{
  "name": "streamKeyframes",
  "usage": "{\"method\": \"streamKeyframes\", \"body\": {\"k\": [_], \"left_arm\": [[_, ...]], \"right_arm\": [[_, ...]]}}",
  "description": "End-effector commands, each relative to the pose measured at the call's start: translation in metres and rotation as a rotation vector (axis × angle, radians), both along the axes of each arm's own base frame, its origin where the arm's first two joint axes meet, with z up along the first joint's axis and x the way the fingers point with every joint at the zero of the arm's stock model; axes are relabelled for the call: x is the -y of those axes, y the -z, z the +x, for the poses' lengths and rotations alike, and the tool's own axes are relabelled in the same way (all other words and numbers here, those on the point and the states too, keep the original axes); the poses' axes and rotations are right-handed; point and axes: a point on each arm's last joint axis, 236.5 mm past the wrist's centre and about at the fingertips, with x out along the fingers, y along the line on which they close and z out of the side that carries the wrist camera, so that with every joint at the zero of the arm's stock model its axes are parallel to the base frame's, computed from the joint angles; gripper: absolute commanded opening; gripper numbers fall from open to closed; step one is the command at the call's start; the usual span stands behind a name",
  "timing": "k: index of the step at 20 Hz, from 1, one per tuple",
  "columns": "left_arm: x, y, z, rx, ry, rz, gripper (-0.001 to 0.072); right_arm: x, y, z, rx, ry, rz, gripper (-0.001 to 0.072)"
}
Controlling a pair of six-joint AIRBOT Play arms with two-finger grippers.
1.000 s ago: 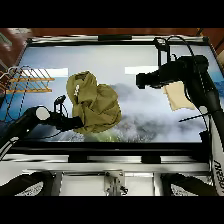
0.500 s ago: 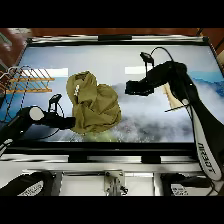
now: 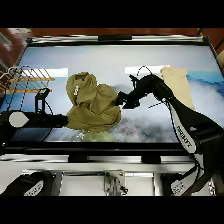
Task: Fold the shirts.
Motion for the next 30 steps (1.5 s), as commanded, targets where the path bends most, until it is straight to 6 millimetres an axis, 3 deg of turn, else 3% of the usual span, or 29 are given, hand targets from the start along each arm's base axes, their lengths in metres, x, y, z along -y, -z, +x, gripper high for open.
{"method": "streamKeyframes", "body": {"k": [1,5,6,7,8,12,13,15,17,20,21,22,23,24,26,28,30], "left_arm": [[-0.001,-0.014,0.011,0.067,-0.013,-0.007,0.0033],[0.001,-0.045,0.030,0.156,-0.016,-0.018,0.0033],[0.002,-0.056,0.039,0.198,-0.024,-0.025,0.0033],[0.002,-0.069,0.047,0.241,-0.032,-0.033,0.0033],[0.003,-0.083,0.057,0.288,-0.041,-0.042,0.0033],[0.004,-0.139,0.090,0.459,-0.074,-0.075,0.0033],[0.002,-0.148,0.097,0.481,-0.081,-0.076,0.0032],[-0.010,-0.157,0.107,0.497,-0.105,-0.058,0.0033],[-0.034,-0.158,0.109,0.482,-0.143,-0.018,0.0033],[-0.084,-0.143,0.089,0.362,-0.188,0.108,0.0033],[-0.104,-0.141,0.081,0.334,-0.207,0.170,0.0032],[-0.122,-0.141,0.074,0.320,-0.222,0.221,0.0033],[-0.136,-0.144,0.068,0.318,-0.242,0.252,0.0032],[-0.144,-0.148,0.064,0.322,-0.266,0.256,0.0032],[-0.149,-0.153,0.059,0.328,-0.283,0.259,0.0033],[-0.143,-0.151,0.056,0.312,-0.276,0.235,0.0033],[-0.135,-0.151,0.057,0.311,-0.271,0.195,0.0033]], "right_arm": [[-0.013,0.019,-0.013,-0.073,-0.013,0.011,0.0577],[-0.029,0.042,-0.029,-0.141,-0.020,-0.011,0.0577],[-0.030,0.045,-0.031,-0.145,-0.027,-0.016,0.0501],[-0.028,0.045,-0.031,-0.142,-0.034,-0.026,0.0147],[-0.026,0.040,-0.032,-0.134,-0.049,-0.020,0.0068],[-0.012,-0.013,-0.040,-0.066,-0.146,0.011,0.0069],[-0.013,-0.027,-0.048,-0.065,-0.167,0.019,0.0069],[-0.030,-0.041,-0.085,-0.109,-0.275,0.020,0.0068],[-0.073,-0.038,-0.130,-0.125,-0.403,0.023,0.0068],[-0.171,-0.041,-0.192,-0.012,-0.512,0.118,0.0069],[-0.192,-0.042,-0.208,0.026,-0.533,0.133,0.0071],[-0.203,-0.042,-0.219,0.040,-0.542,0.139,0.0146],[-0.205,-0.044,-0.225,0.041,-0.558,0.140,0.0418],[-0.200,-0.049,-0.223,0.045,-0.582,0.141,0.0514],[-0.176,-0.069,-0.192,0.077,-0.552,0.134,0.0515],[-0.139,-0.093,-0.126,0.190,-0.425,0.112,0.0537],[-0.079,-0.096,-0.049,0.287,-0.235,0.021,0.0538]]}}
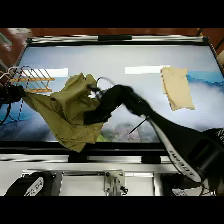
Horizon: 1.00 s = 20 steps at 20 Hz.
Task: Fold the shirts.
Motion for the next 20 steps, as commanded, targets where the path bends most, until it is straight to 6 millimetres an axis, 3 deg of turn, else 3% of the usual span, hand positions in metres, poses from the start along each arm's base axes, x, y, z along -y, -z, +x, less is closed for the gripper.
{"method": "streamKeyframes", "body": {"k": [1,3,5,6,13,16,20], "left_arm": [[0.009,-0.001,-0.005,-0.012,0.010,-0.056,0.0033],[0.022,-0.003,-0.004,-0.004,0.030,-0.107,0.0033],[0.033,-0.004,-0.004,-0.003,0.057,-0.119,0.0033],[0.038,-0.004,-0.004,-0.004,0.074,-0.118,0.0033],[0.077,-0.010,-0.005,0.012,0.166,-0.171,0.0033],[0.087,-0.016,-0.001,0.043,0.185,-0.185,0.0033],[0.088,-0.019,-0.001,0.053,0.188,-0.185,0.0033]], "right_arm": [[0.089,-0.007,0.104,0.122,0.280,-0.069,0.0538],[0.135,0.013,0.141,0.065,0.429,-0.094,0.0538],[0.151,0.040,0.153,0.003,0.484,-0.112,0.0562],[0.148,0.052,0.154,-0.030,0.491,-0.110,0.0624],[0.099,0.109,0.138,-0.210,0.505,-0.057,0.0623],[0.083,0.123,0.130,-0.246,0.521,-0.074,0.0624],[0.069,0.123,0.127,-0.252,0.535,-0.058,0.0623]]}}
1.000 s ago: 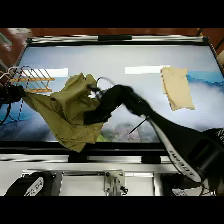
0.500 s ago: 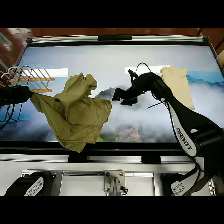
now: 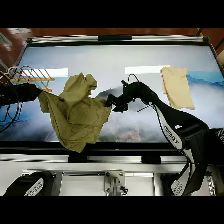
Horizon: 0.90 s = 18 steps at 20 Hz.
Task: Fold the shirts.
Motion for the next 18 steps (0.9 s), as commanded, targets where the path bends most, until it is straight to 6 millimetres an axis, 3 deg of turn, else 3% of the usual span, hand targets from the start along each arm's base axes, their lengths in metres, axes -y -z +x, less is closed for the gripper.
{"method": "streamKeyframes", "body": {"k": [1,4,5,7,9,11,13,15,17,18], "left_arm": [[0.004,-0.006,0.000,0.021,0.006,-0.011,0.0033],[0.004,-0.012,-0.003,0.038,0.006,-0.011,0.0033],[0.004,-0.014,-0.004,0.043,0.006,-0.012,0.0033],[0.005,-0.018,-0.006,0.055,0.008,-0.017,0.0033],[0.008,-0.028,-0.005,0.089,0.006,-0.036,0.0033],[0.007,-0.039,-0.001,0.140,-0.005,-0.049,0.0033],[0.011,-0.051,0.006,0.188,-0.012,-0.089,0.0033],[0.024,-0.058,0.010,0.202,-0.002,-0.168,0.0033],[0.045,-0.051,0.013,0.166,0.040,-0.224,0.0033],[0.060,-0.041,0.014,0.135,0.075,-0.228,0.0033]], "right_arm": [[-0.013,0.004,-0.003,-0.016,0.027,0.010,0.0622],[-0.026,0.001,-0.001,-0.021,0.071,0.036,0.0620],[-0.033,0.000,0.000,-0.010,0.075,0.044,0.0561],[-0.038,-0.002,0.003,0.010,0.084,0.055,0.0264],[-0.032,-0.005,0.009,0.052,0.059,0.053,0.0072],[-0.011,-0.022,0.024,0.119,0.044,0.053,0.0069],[0.030,-0.050,0.041,0.182,0.047,0.024,0.0069],[0.092,-0.085,0.051,0.239,0.061,-0.055,0.0069],[0.164,-0.121,0.043,0.270,0.068,-0.171,0.0070],[0.202,-0.133,0.030,0.258,0.070,-0.258,0.0070]]}}
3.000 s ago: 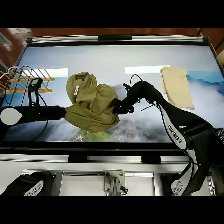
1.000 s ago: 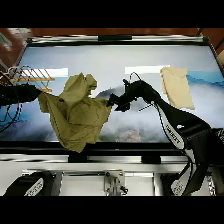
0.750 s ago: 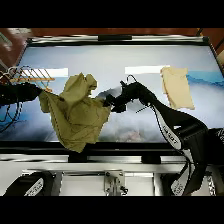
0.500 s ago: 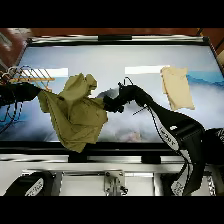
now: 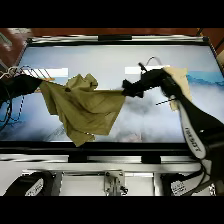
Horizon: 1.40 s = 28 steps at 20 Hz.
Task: Fold the shirts.
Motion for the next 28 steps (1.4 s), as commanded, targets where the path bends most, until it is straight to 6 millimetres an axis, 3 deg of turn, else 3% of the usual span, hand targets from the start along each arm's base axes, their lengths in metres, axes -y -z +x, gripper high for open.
{"method": "streamKeyframes", "body": {"k": [1,2,4,6,9,10,12,14,15,18,20,22,26,28], "left_arm": [[0.043,0.016,0.003,-0.043,0.100,-0.055,0.0033],[0.058,0.031,0.002,-0.067,0.154,-0.026,0.0033],[0.074,0.064,0.003,-0.133,0.210,0.024,0.0033],[0.074,0.100,-0.003,-0.227,0.238,0.085,0.0032],[0.062,0.148,-0.035,-0.408,0.287,0.179,0.0032],[0.059,0.161,-0.050,-0.460,0.313,0.202,0.0032],[0.053,0.189,-0.077,-0.546,0.342,0.221,0.0032],[0.048,0.209,-0.096,-0.585,0.343,0.225,0.0032],[0.047,0.211,-0.099,-0.576,0.337,0.220,0.0032],[0.049,0.198,-0.091,-0.489,0.315,0.199,0.0032],[0.054,0.189,-0.086,-0.446,0.311,0.175,0.0032],[0.062,0.183,-0.083,-0.416,0.332,0.147,0.0032],[0.065,0.181,-0.081,-0.402,0.333,0.136,0.0032],[0.065,0.180,-0.081,-0.400,0.333,0.136,0.0032]], "right_arm": [[0.124,-0.040,-0.041,-0.042,0.017,-0.259,0.0070],[0.143,-0.044,-0.069,-0.116,0.006,-0.287,0.0070],[0.150,-0.039,-0.129,-0.262,-0.030,-0.259,0.0070],[0.131,-0.022,-0.188,-0.381,-0.073,-0.190,0.0070],[0.107,0.006,-0.267,-0.514,-0.134,-0.109,0.0070],[0.100,0.007,-0.286,-0.538,-0.154,-0.073,0.0070],[0.106,0.008,-0.295,-0.516,-0.152,-0.106,0.0115],[0.105,-0.007,-0.270,-0.368,-0.149,-0.110,0.0549],[0.105,-0.020,-0.245,-0.267,-0.121,-0.115,0.0553],[0.116,-0.095,-0.117,0.176,0.173,-0.091,0.0553],[0.110,-0.127,-0.058,0.316,0.276,-0.033,0.0553],[0.086,-0.111,-0.020,0.312,0.260,-0.022,0.0553],[0.034,-0.022,0.027,0.138,0.199,-0.028,0.0554],[0.019,0.015,0.042,0.048,0.197,-0.023,0.0553]]}}
